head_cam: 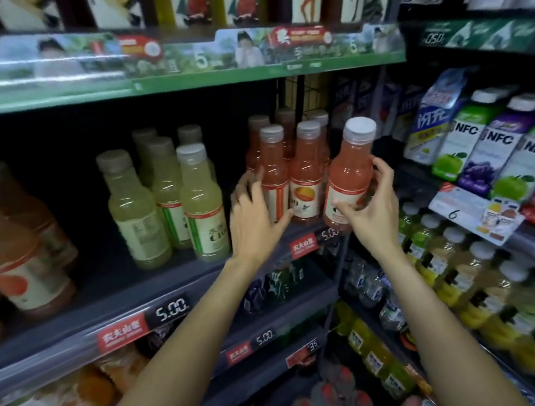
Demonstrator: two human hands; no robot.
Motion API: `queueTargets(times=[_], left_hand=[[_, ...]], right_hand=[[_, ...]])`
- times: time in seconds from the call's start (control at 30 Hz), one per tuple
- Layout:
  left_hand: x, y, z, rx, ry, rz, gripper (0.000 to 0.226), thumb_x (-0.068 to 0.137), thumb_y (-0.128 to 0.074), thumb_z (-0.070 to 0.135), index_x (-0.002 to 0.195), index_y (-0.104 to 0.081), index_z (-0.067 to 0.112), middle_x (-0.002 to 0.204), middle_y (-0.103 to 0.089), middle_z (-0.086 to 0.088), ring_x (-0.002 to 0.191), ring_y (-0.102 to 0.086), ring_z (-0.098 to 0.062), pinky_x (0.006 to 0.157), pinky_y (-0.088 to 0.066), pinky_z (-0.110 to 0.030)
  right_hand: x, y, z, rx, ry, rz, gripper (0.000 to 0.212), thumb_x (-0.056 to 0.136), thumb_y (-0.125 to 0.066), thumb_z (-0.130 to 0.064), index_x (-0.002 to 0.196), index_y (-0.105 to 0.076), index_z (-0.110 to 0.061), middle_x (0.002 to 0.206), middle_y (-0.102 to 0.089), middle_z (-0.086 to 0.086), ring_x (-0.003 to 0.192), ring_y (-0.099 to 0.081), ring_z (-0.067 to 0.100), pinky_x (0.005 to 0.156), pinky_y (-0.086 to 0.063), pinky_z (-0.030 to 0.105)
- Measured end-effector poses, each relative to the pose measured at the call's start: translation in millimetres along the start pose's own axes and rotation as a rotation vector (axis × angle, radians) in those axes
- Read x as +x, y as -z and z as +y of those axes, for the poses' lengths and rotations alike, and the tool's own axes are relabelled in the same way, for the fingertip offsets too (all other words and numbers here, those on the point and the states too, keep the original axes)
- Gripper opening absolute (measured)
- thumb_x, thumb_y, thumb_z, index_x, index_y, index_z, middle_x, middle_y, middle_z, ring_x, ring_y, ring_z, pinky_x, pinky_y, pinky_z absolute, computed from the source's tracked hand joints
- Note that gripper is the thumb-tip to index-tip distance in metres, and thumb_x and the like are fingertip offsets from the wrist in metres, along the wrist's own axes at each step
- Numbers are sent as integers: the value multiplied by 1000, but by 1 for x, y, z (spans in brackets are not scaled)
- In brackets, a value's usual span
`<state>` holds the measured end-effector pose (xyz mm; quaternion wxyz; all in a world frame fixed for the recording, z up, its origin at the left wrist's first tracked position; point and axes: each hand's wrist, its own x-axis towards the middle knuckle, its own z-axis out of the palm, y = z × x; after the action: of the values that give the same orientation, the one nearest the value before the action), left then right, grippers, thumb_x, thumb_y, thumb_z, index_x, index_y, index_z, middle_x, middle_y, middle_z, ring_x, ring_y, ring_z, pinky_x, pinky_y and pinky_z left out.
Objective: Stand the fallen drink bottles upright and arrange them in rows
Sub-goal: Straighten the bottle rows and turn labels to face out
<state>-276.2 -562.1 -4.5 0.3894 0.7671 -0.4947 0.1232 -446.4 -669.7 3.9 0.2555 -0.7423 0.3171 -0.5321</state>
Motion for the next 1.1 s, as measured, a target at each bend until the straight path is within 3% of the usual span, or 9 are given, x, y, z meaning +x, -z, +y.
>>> queueTargets(times=[0.17, 0.3, 0.5, 0.63, 0.77, 0.87, 0.93, 1.0, 1.1], left_hand=[[4, -28, 3, -48, 123, -7, 109, 74, -76, 47, 152, -7, 16, 152, -21, -15, 133, -35, -37, 93, -48, -52], [5, -33, 3, -62, 147, 6, 107, 77, -76, 40, 153, -2, 19, 151, -23, -14, 132, -39, -36, 90, -50, -50], [7, -34, -3, -99, 159, 59, 90, 84, -70, 14, 152, -12, 21, 148, -28, -13, 121, -51, -35, 90, -51, -52], [6, -33, -1, -111, 174, 58, 92, 83, -71, 16, 152, -10, 23, 148, -28, -12, 118, -54, -34, 90, -52, -49], [4, -31, 2, -138, 163, 32, 100, 80, -74, 32, 152, -5, 22, 148, -26, -14, 127, -46, -34, 97, -48, -50], [3, -32, 6, -116, 162, 16, 109, 77, -73, 45, 152, 2, 23, 149, -24, -17, 132, -39, -35, 102, -44, -51], [3, -33, 8, -120, 166, 4, 110, 78, -73, 43, 151, 7, 23, 151, -22, -17, 135, -34, -35, 105, -40, -49], [1, -31, 11, -148, 167, 1, 108, 81, -73, 34, 151, 8, 20, 152, -22, -18, 137, -33, -32, 107, -38, -48], [-7, -17, 17, -191, 151, -11, 104, 85, -70, 30, 152, 9, 17, 154, -25, -12, 138, -35, -24, 110, -37, -39]], right_hand=[[30, -8, 23, 33, -61, 1, 82, 69, -76, -6, 135, -29, -21, 125, -53, 1, 107, -53, 8, 87, -43, 21], [46, -26, 37, 54, -75, -98, 82, 73, -75, -7, 138, -26, -22, 128, -54, 4, 112, -54, 12, 96, -45, 31], [57, -38, 42, 128, -89, -132, 80, 79, -73, -12, 141, -23, -19, 132, -51, 5, 117, -52, 12, 100, -44, 32], [62, -40, 47, 131, -98, -187, 81, 80, -72, -13, 142, -20, -19, 133, -50, 4, 118, -52, 12, 99, -46, 39], [66, -38, 50, 80, -90, -291, 78, 82, -71, -15, 141, -20, -15, 133, -50, 6, 115, -52, 12, 99, -44, 32], [68, -37, 50, 42, -91, -341, 81, 85, -67, -13, 146, -14, -13, 139, -45, 6, 125, -47, 15, 103, -41, 34], [64, -34, 48, -19, -91, -356, 86, 87, -64, -11, 150, -6, -17, 147, -35, 8, 133, -38, 18, 109, -37, 39], [52, -28, 41, -115, -61, -341, 85, 88, -62, -11, 151, -4, -15, 151, -25, 11, 138, -29, 20, 111, -24, 31], [26, -19, 21, -211, 109, -198, 70, 90, -58, -10, 148, -19, -11, 147, -31, 14, 135, -32, 25, 110, -28, 33]])
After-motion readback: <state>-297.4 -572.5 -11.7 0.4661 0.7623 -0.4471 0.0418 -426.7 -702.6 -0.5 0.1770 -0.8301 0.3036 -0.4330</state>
